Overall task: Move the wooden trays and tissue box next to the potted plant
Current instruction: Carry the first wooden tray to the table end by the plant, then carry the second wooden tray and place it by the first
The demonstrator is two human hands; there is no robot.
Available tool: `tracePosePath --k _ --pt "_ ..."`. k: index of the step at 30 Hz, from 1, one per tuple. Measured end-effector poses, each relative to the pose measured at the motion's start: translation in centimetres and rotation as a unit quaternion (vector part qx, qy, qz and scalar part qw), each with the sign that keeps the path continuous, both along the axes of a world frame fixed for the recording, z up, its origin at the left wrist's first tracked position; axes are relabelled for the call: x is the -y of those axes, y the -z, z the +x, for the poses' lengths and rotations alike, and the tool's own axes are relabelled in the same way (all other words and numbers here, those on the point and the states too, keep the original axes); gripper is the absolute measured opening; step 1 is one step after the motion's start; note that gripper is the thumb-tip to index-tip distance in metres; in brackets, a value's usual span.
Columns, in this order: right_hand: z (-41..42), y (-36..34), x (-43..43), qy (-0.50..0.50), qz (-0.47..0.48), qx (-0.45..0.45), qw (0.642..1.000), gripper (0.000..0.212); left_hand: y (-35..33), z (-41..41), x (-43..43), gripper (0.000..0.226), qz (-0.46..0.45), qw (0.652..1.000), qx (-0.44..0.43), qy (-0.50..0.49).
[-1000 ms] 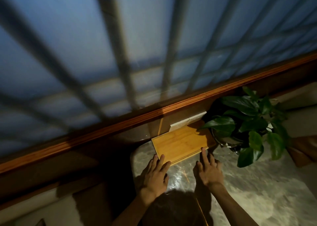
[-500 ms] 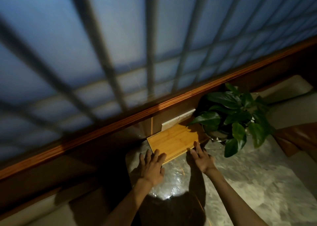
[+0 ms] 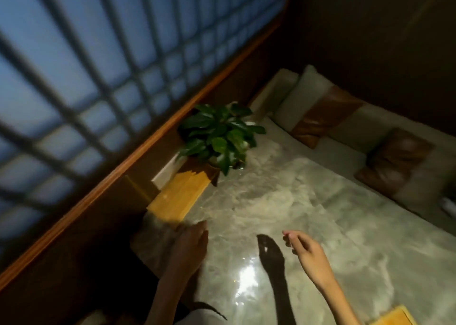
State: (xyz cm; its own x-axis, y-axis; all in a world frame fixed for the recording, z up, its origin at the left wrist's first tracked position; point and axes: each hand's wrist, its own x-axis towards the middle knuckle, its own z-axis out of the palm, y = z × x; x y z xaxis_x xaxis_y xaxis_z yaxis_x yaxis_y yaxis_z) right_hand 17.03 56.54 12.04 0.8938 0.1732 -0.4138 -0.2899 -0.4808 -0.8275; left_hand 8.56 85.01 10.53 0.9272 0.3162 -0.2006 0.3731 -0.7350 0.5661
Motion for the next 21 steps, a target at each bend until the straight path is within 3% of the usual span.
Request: tracePosePath --k 4,8,21 --pt "-5.6 -0.3 10.5 0.115 -0.031 -0.004 0.993 0.019 -1.1 1.8 7.8 0.036 -0.015 0.991 0.026 0.132" --pt "-10.6 -0.3 18.9 0.189 -0.062 -0.005 0.980 0.021 -2.2 3.0 15.8 0.034 -0.118 0.977 -0.059 0.166" --pt "-15.9 -1.4 29.7 0.293 -0.079 0.005 0.953 0.022 -4.0 4.4 30.4 0.038 -0.067 0.922 -0.092 0.371"
